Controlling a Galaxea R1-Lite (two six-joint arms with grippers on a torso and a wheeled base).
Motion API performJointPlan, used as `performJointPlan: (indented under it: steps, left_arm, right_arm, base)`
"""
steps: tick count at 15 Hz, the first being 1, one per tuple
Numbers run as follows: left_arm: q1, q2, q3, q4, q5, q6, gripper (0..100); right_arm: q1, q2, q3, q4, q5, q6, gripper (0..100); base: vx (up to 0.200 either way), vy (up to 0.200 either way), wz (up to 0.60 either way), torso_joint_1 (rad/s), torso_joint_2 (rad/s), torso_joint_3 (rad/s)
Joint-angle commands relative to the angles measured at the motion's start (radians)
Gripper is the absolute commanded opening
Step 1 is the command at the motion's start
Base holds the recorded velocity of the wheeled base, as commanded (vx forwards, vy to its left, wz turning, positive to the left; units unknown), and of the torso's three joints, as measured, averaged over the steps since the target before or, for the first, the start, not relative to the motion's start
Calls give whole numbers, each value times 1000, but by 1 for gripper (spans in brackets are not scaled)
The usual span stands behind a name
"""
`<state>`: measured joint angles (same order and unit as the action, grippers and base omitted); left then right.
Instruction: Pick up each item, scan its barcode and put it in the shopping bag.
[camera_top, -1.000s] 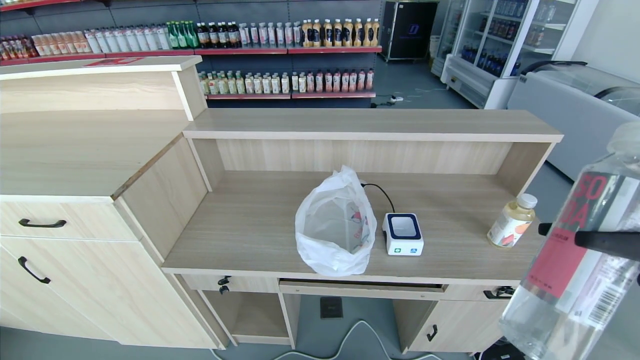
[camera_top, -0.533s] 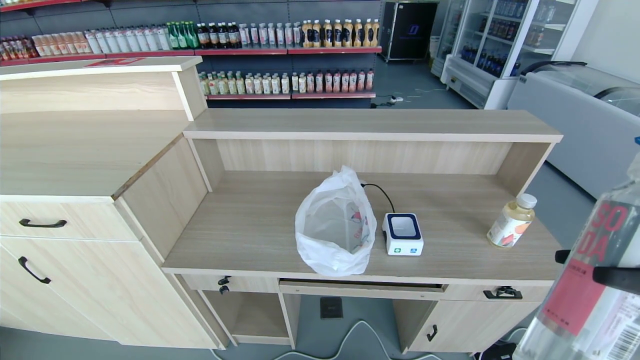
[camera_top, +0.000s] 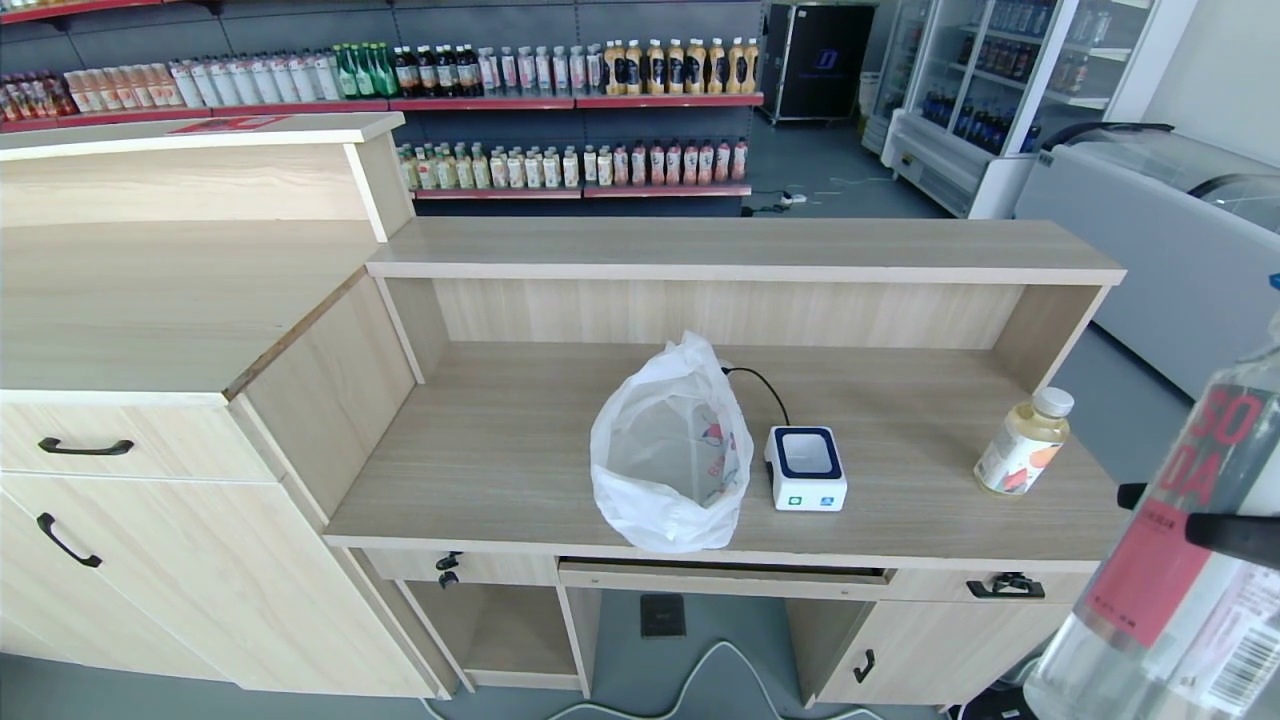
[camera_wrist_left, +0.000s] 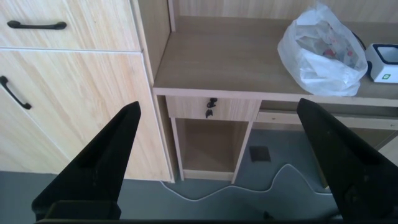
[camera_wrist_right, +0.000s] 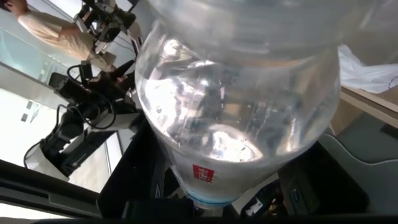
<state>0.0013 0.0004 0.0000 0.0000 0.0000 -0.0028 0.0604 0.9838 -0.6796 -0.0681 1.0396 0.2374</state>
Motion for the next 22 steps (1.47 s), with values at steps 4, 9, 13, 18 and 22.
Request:
performJointPlan:
  steps: [4,9,13,18,22]
  left_arm:
    - [0,0,0,0,0,0,100]
    - [0,0,0,0,0,0,100]
    - [0,0,0,0,0,0,100]
    - [0,0,0,0,0,0,100]
    - [0,0,0,0,0,0,100]
  right_arm:
    - [-1,4,-5,1,-55,0,0]
    - [1,-5,-11,2,-67,0,0]
    - [1,-28,-5,5,-93,0,0]
    - [-1,-37,-12,22,-98,0,0]
    - [-1,-36,-21,24,-98,0,0]
  base:
    - [0,0,0,0,0,0]
    - [0,0,0,0,0,0]
    - [0,0,0,0,0,0]
    - [0,0,0,0,0,0]
    - [0,0,0,0,0,0]
